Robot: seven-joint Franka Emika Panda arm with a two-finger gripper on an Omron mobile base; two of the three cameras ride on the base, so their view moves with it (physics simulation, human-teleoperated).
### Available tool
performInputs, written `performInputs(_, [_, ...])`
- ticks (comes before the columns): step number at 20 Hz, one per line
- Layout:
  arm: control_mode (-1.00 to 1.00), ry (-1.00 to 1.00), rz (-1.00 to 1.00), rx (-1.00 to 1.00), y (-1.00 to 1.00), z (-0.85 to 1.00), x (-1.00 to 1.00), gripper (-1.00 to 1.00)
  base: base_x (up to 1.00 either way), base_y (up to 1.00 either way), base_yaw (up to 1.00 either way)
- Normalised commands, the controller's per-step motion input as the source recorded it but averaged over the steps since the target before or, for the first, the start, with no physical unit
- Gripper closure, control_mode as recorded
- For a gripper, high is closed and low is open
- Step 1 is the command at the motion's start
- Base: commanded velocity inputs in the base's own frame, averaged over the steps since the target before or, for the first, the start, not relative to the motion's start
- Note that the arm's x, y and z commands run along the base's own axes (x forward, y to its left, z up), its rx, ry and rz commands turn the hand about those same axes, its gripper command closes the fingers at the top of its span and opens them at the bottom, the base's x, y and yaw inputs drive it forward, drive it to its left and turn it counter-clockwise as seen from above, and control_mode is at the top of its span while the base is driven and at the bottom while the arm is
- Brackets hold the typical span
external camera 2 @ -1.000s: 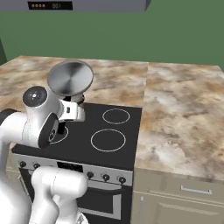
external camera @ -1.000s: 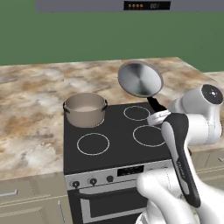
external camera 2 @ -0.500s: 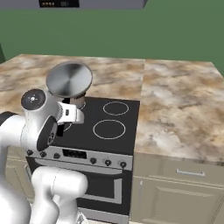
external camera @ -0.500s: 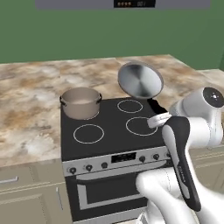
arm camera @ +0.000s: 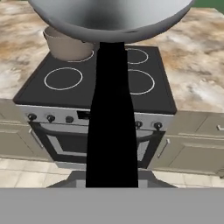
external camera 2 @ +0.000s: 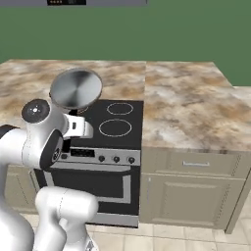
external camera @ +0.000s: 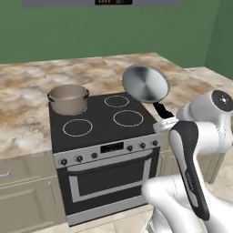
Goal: Move the pot and pan from the stove into the sink.
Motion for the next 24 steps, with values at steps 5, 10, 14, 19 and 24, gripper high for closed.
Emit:
performInputs(5, [1.0,0.0,0.0,0.0,0.0,0.0,0.0,1.0,-0.06,-0.22,-0.39])
performInputs(10, [1.0,0.0,0.0,0.0,0.0,0.0,0.0,1.0,0.0,-0.14,-0.43])
performInputs(14, [1.0,0.0,0.0,0.0,0.0,0.0,0.0,1.0,0.0,-0.1,-0.46])
performInputs(19, [1.0,0.0,0.0,0.0,0.0,0.0,0.0,1.0,0.0,-0.08,-0.48])
performInputs(24, [1.0,0.0,0.0,0.0,0.0,0.0,0.0,1.0,0.0,-0.06,-0.49])
